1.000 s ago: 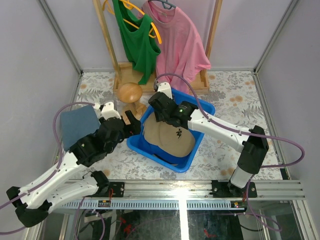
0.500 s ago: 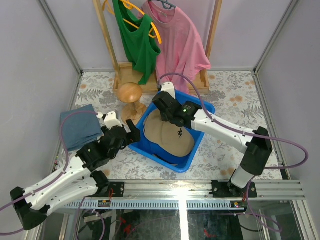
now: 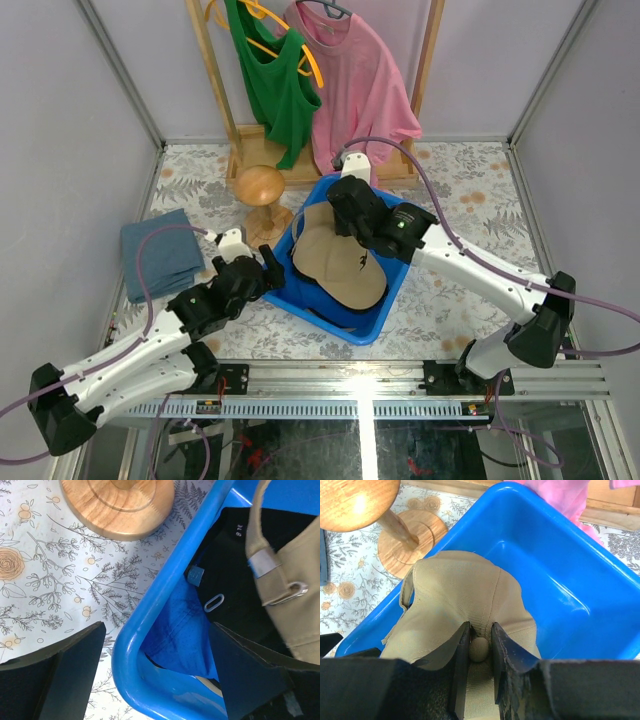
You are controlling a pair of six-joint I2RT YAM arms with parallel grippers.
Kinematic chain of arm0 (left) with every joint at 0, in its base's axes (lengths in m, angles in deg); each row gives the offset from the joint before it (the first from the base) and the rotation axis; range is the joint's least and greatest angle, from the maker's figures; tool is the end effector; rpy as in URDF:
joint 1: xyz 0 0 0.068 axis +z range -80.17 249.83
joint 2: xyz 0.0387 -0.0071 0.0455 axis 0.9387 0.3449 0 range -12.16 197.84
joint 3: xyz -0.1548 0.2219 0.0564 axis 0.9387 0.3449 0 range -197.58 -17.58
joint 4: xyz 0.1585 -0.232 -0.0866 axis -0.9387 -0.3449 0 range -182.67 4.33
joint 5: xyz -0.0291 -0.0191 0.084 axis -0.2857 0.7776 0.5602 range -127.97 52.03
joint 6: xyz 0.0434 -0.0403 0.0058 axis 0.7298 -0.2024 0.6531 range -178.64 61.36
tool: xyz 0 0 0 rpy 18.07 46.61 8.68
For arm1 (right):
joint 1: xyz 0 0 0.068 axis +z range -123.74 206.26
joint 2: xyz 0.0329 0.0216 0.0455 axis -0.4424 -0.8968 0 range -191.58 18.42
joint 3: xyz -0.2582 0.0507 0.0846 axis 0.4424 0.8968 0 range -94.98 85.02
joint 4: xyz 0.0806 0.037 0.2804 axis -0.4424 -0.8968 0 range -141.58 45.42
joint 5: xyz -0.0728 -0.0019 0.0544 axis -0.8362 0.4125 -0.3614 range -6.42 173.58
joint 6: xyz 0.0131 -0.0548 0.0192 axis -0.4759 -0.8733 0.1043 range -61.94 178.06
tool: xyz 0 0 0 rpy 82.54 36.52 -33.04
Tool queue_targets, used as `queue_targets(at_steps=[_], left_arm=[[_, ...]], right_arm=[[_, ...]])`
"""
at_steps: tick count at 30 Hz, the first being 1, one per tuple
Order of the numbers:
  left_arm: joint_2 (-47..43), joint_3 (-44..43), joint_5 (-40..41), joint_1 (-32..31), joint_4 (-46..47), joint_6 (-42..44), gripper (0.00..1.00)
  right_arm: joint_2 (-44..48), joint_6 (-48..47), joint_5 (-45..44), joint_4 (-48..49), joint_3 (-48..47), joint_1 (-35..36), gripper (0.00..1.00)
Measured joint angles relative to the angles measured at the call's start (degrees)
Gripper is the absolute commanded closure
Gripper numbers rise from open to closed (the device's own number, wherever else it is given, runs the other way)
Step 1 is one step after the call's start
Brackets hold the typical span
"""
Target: Stack the hats
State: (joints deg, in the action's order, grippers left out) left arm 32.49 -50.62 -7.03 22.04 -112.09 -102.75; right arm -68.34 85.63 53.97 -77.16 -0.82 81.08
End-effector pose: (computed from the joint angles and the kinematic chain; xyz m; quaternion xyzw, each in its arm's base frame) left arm 0.1531 -0.1355 0.2355 -0.0891 0.8696 -0.1368 0.4659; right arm 0.2357 0.2971 0.3745 -0.0831 0.8561 0.1321 0.4926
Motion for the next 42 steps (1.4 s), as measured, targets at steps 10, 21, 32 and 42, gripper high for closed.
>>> queue_targets(at_steps=[10,21,32,42], left_arm=[[0.17,3.37,-1.55,0.37,1.99,-0.11,0.35],[0.22,6.49,-6.54,0.92,6.16,1.90,0.53],[5.16,7.45,-18.25,1.33,15.26,3.45,0.73],[9.68,6.40,-23.21,-1.11,19.74,3.19,0.72]], right_arm=[[2.29,-1.27,-2.45,-0.42,-0.94,0.00,1.00],[2.56,-2.56,-2.93,-2.34,-5.95,-0.02,1.00],[2.36,-5.42,-3.98,-3.13,-15.15,-0.04,1.00],[-3.87,-9.05,-3.98,-2.97,-24.24,-0.04,1.00]])
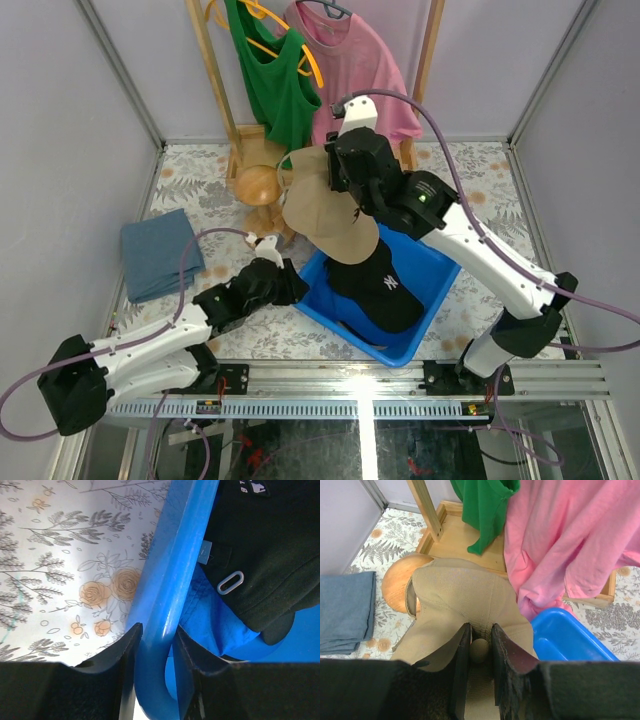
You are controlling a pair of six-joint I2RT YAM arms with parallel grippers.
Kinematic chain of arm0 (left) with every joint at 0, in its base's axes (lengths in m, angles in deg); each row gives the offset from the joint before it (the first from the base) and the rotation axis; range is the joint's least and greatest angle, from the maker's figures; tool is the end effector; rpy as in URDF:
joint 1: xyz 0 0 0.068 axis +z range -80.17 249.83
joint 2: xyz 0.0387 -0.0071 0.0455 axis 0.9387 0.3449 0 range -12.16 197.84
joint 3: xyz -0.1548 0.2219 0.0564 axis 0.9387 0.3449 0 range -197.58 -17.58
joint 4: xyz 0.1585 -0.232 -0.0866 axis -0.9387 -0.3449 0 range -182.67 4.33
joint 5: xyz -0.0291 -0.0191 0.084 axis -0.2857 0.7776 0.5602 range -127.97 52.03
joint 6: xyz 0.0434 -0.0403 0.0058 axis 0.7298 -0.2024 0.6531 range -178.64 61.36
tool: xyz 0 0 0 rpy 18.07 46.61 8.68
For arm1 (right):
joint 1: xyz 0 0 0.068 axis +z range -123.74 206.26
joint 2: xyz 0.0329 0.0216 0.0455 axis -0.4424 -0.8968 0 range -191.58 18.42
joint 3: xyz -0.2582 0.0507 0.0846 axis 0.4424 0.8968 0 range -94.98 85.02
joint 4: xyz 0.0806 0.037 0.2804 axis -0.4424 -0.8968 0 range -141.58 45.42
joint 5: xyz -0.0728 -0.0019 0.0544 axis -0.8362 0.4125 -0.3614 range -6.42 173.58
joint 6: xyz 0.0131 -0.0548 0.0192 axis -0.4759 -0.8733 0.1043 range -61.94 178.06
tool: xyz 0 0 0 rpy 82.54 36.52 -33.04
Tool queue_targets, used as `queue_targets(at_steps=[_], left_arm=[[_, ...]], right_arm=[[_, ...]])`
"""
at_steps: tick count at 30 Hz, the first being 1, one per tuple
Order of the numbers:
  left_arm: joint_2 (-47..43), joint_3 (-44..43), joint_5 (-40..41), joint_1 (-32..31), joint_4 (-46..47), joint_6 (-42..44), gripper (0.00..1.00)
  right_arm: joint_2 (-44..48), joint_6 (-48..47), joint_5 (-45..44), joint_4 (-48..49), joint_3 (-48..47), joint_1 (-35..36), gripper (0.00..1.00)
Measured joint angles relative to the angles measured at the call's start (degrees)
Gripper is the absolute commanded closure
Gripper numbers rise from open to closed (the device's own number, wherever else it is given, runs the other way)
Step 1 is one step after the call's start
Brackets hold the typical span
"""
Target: Stack the hats
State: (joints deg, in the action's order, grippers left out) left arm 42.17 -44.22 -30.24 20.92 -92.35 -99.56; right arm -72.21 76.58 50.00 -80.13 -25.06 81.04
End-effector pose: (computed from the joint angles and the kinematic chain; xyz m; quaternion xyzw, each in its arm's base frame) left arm 0.1596 -0.1741 0.1880 0.0300 0.8825 -0.2865 0.3718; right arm 0.2345 0.2905 0.5002 -0.0731 0.7811 0.1584 0.5995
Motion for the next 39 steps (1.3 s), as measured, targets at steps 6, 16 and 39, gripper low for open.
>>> queue_targets(at_steps=[6,16,39], left_arm=[[1.55,-0.76,-0.72,-3.63,0.55,-0.59,0.55],[-4.04,-3.67,0.35,-5.49,-4.79,-2.10,0.32],[-16.20,-21.53,25.29,-5.77,-32.96,-10.34,0.32]], right_arm=[[-5.90,-2.16,0.07,0.81,-4.52,0.00,1.00],[-15.58,-4.57,0.70,2.03,-14.08,0.00,1.00],[-30.82,-4.11,8.33,7.93,-25.09,-0.09,1.00]])
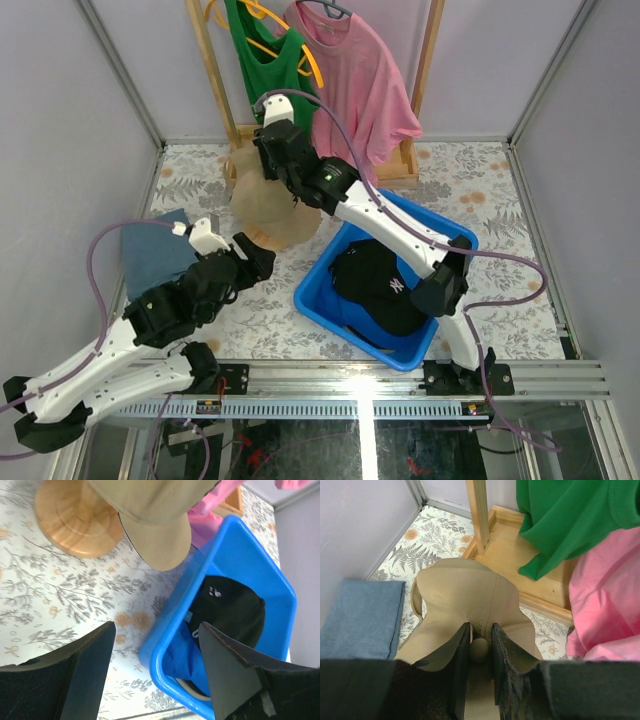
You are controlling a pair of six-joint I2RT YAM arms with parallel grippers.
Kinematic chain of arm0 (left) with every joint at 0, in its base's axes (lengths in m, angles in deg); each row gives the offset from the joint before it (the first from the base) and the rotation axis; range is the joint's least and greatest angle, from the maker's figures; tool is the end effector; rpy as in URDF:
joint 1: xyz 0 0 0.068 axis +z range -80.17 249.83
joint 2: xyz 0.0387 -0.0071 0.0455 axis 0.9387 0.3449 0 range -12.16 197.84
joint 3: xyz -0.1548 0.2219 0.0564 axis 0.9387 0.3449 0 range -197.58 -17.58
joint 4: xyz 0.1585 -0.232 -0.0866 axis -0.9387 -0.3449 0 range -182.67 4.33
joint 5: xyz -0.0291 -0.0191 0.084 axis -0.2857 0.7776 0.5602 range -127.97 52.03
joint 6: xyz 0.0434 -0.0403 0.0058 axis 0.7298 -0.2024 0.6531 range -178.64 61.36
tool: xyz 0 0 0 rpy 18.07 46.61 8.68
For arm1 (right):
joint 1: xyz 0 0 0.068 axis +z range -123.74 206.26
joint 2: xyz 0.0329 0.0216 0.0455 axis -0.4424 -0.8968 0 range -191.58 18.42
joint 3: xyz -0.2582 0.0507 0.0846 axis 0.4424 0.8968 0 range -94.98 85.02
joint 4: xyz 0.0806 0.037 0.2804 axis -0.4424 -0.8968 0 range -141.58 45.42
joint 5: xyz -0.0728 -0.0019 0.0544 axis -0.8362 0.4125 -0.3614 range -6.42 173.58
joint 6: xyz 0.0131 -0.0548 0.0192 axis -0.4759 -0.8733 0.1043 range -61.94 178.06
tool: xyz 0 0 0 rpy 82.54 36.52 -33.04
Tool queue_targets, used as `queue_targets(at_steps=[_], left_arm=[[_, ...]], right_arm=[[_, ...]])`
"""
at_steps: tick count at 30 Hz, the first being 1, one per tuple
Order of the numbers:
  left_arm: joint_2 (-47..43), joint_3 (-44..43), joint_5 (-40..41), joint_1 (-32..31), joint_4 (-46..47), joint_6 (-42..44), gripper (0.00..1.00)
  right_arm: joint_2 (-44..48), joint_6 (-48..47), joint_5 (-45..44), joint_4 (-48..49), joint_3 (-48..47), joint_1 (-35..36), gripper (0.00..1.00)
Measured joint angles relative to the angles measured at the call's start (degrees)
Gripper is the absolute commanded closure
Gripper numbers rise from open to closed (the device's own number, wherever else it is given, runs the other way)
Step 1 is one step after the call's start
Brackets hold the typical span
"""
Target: Stack the hats
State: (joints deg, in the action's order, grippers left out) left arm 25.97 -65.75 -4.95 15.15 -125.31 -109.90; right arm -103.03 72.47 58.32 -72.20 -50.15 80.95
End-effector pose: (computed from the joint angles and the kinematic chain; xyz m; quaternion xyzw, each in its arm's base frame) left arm 0.1179 -0.1253 0.3320 -0.1182 0.8325 -0.2371 0.4865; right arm 0.3197 0.4195 0.4392 -0.1381 0.7678 0.1994 0.5930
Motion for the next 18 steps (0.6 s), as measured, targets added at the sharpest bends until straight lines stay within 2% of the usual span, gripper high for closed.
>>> queue_targets(at_steps=[11,13,15,18], left_arm=[[10.12,-8.76,20.63,0.02,-2.91,-0.85,0.11],[11.91,-10.14,24.50,0.59,-2.93,-0.44,0.11],[13.53,-11.26,26.77,2.78,-2.47,0.70,0.10],[14.73,-11.50,26.05,10.67,-0.42,3.48,0.11]], right_arm=[[-4.72,1.29,2.54,3.76,0.04,-1.22,1.00],[-5.07,1.68,2.93,4.37,0.09,-1.46,1.00],[-5.14,1.95,3.39,4.81,0.37,-1.62,1.00],[-5.16,2.14,3.89,5.40,0.61,-1.64,1.00]])
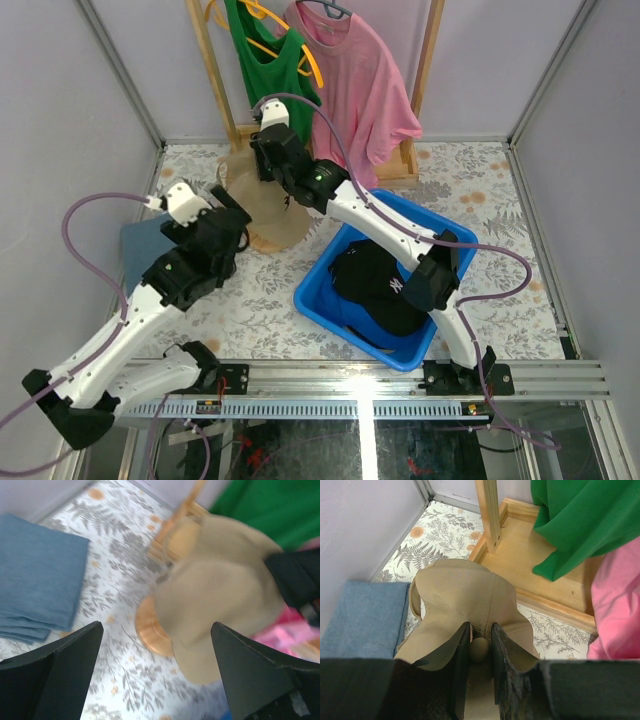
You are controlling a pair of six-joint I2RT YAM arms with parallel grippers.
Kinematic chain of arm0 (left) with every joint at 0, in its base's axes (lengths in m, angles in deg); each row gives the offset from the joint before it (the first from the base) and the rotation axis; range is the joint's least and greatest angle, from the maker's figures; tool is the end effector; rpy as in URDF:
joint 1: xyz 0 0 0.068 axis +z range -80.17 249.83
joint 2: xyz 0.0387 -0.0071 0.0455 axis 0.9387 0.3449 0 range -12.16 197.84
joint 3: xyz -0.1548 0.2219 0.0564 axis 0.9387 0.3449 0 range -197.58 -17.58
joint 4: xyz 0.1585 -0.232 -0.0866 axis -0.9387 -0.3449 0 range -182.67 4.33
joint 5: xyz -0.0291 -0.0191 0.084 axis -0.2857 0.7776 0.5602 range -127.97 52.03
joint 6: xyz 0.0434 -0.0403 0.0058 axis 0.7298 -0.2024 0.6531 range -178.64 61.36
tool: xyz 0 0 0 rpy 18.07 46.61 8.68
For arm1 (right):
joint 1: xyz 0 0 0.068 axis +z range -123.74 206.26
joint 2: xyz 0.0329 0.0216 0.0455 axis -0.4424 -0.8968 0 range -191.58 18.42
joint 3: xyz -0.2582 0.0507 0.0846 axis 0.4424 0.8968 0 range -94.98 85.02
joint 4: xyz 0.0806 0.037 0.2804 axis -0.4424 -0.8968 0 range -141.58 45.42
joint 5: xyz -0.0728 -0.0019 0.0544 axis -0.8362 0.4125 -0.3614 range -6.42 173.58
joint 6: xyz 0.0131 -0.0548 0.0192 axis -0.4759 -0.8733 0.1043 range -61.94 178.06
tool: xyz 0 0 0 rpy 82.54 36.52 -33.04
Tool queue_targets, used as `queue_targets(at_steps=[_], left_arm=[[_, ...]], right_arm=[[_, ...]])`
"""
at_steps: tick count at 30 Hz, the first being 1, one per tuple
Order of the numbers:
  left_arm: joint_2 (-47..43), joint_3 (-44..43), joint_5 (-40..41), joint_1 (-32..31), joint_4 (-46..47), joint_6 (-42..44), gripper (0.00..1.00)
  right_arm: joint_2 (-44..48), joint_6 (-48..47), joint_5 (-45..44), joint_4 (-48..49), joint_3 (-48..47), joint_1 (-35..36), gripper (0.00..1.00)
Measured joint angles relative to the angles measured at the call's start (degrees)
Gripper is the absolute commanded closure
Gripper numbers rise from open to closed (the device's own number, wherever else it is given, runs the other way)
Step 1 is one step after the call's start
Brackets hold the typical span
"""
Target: Stack the hats
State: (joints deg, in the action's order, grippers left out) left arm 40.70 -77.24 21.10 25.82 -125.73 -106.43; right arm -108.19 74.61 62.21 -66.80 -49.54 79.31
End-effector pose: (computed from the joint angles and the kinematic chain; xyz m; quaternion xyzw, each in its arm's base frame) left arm 0.1766 -0.1187 0.3667 -0.2594 0.7574 0.0049 0.5992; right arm 0.3488 0.4375 0.3982 -0.1349 0.7723 0.2241 0.5788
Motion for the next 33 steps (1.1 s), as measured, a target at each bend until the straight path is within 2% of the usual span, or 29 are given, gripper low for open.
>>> queue_targets(at_steps=[5,8,17,24,33], left_arm=[[0.92,0.00,-8.22,16.76,5.81,4.96,0.11],[2.36,0.00,-13.46,22.29,8.50,6.56,0.11],[6.14,0.46,-24.63,27.47,14.95,8.26,0.10],[7.10,4.92,-28.68,32.61,17.20,4.04,0.12],[13.11,7.48,-32.00,36.57,20.02,-2.73,0.13]], right_arm=[[0.00,0.17,0.55,1.09,1.20,0.00,1.00],[0.00,0.20,1.18,1.66,2.62,0.00,1.00],[0.02,0.17,1.55,2.86,5.44,-0.02,1.00],[0.24,0.15,1.79,4.46,8.26,-0.20,1.00],[2.89,0.17,4.20,6.29,12.46,-0.35,0.99]])
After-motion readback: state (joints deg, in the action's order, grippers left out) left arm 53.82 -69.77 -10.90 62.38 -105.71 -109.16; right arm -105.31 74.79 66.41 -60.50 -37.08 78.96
